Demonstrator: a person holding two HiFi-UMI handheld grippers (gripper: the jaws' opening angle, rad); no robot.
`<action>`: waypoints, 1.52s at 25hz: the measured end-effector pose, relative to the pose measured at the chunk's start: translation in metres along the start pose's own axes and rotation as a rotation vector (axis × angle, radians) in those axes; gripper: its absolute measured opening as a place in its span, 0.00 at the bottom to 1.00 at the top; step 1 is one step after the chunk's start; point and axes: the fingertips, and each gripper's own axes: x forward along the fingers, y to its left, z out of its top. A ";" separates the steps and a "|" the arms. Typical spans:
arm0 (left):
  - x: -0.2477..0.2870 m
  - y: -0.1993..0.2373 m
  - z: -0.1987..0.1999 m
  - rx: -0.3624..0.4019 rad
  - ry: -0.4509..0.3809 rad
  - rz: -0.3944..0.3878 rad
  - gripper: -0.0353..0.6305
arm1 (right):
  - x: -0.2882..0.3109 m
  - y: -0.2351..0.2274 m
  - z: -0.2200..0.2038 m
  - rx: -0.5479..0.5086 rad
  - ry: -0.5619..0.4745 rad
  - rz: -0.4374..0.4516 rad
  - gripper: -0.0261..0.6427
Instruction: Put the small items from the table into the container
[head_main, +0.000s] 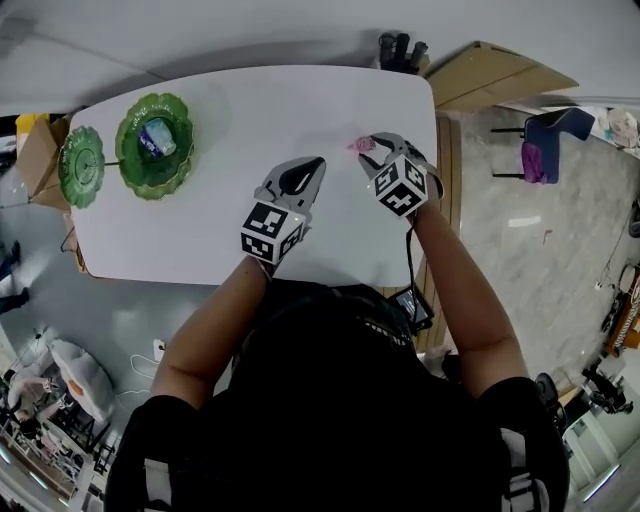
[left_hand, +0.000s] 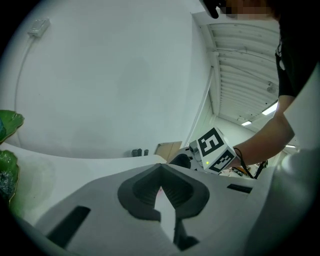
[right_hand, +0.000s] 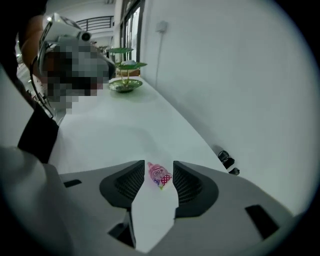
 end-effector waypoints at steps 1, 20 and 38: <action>0.002 0.001 -0.005 -0.007 0.009 0.001 0.06 | 0.006 0.000 -0.004 -0.031 0.022 0.008 0.29; 0.008 0.006 -0.035 -0.050 0.059 -0.009 0.06 | 0.071 0.005 -0.047 -0.287 0.242 0.142 0.33; -0.031 -0.006 0.011 0.025 -0.032 0.046 0.06 | -0.011 0.014 0.026 -0.045 -0.027 0.042 0.31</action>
